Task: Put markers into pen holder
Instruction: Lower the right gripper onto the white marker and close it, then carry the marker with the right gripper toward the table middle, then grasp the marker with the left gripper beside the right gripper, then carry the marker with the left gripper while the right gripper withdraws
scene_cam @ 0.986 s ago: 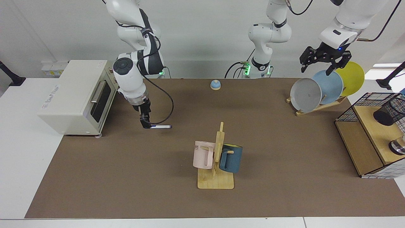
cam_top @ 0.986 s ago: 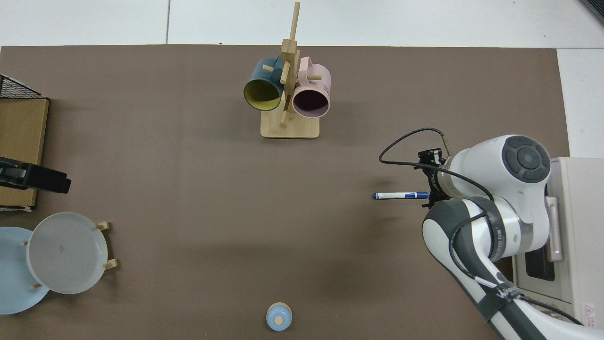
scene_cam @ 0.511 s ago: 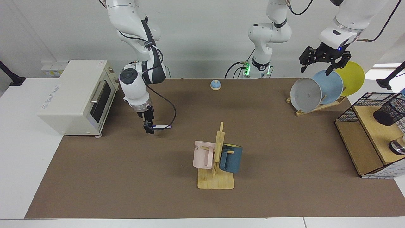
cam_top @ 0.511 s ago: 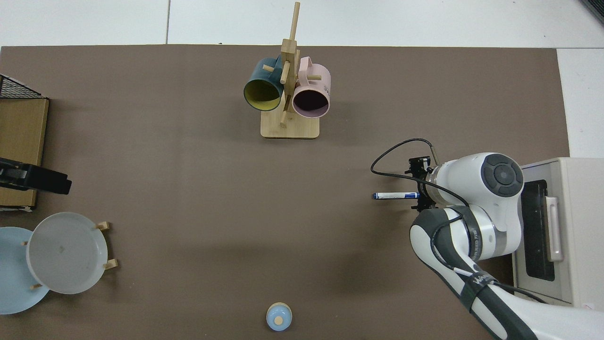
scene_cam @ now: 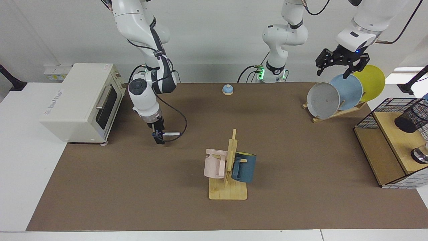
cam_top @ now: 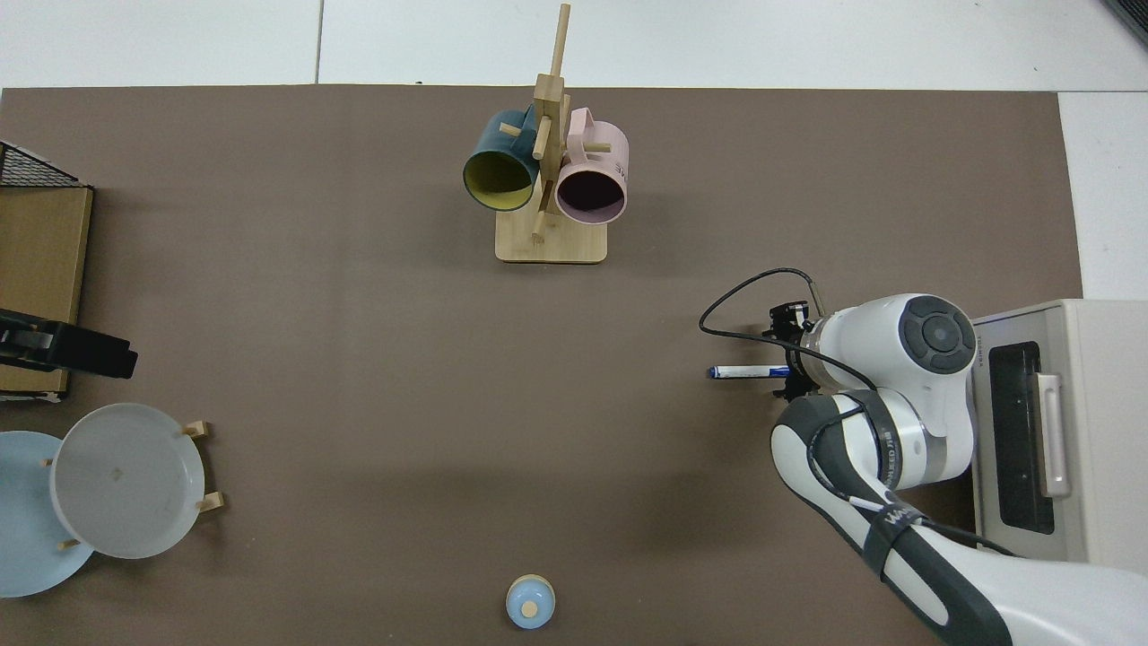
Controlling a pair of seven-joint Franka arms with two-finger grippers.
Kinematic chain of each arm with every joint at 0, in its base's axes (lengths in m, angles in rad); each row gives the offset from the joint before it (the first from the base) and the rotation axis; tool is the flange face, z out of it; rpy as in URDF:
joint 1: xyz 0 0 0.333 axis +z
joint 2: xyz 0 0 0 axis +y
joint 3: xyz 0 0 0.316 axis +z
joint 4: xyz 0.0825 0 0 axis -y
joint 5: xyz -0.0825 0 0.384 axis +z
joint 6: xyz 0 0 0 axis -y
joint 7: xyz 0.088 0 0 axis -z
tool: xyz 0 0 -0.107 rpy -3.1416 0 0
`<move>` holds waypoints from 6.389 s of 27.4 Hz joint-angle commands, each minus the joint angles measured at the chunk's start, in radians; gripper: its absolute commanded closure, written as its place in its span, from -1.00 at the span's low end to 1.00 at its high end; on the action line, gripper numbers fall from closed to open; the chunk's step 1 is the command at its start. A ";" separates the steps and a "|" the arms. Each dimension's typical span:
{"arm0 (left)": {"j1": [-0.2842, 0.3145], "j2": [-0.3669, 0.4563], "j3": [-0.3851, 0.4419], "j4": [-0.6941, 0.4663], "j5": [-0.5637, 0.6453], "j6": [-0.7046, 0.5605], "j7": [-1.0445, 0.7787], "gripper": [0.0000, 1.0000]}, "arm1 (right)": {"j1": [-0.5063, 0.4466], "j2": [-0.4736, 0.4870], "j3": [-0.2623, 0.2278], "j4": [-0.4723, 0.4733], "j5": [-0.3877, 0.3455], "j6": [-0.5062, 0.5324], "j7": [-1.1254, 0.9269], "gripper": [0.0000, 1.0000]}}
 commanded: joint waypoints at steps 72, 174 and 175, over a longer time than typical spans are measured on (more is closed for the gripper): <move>-0.029 -0.091 -0.049 -0.179 -0.079 0.167 0.818 -0.96 | 0.486 -0.261 0.005 0.402 0.135 -0.529 0.435 1.00; -0.324 -0.203 -0.075 -0.518 -0.143 0.385 0.726 1.00 | 0.451 -0.176 -0.004 0.494 0.136 -0.452 0.477 -0.99; -0.324 -0.206 -0.075 -0.518 -0.135 0.383 0.722 1.00 | 0.437 -0.186 -0.004 0.494 0.136 -0.475 0.428 -0.99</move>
